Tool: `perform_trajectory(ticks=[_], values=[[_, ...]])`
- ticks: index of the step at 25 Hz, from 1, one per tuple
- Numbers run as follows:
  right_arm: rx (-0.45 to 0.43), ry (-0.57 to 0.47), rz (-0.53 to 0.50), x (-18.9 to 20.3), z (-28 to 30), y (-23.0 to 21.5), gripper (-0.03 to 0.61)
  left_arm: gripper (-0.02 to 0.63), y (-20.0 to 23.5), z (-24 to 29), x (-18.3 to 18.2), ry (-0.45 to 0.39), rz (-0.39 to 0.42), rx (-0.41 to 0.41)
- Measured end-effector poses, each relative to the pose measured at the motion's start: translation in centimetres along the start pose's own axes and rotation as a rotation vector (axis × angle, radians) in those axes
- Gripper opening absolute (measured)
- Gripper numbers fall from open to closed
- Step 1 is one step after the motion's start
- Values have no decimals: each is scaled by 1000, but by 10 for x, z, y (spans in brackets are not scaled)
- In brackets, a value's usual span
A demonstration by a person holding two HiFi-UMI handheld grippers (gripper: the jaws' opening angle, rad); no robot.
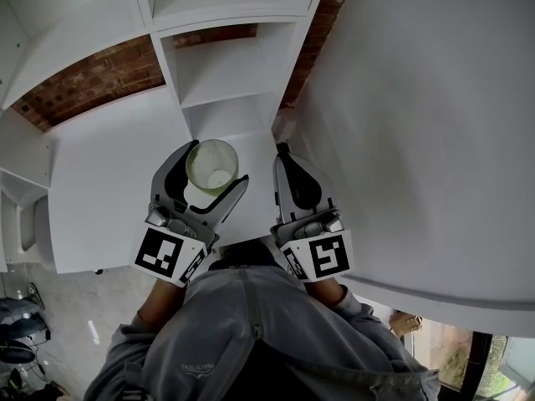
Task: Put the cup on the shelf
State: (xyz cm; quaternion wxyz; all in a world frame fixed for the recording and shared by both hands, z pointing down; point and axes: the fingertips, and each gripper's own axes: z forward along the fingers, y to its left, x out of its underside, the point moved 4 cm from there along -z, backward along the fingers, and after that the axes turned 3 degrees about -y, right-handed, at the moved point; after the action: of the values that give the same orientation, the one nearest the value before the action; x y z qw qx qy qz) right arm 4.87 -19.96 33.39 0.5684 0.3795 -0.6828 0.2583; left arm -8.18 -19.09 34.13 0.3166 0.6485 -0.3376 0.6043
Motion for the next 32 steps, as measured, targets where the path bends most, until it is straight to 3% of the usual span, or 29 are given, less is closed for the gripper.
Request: perform_trajectory(ticks=[17,32], values=[[-139,-28,-6,-17,44,-31,28,385,17,41,-28,-16,31,-87],[-289,-59,6,-32,97,-45,28,386,42,83,-78,-43,133,-124]])
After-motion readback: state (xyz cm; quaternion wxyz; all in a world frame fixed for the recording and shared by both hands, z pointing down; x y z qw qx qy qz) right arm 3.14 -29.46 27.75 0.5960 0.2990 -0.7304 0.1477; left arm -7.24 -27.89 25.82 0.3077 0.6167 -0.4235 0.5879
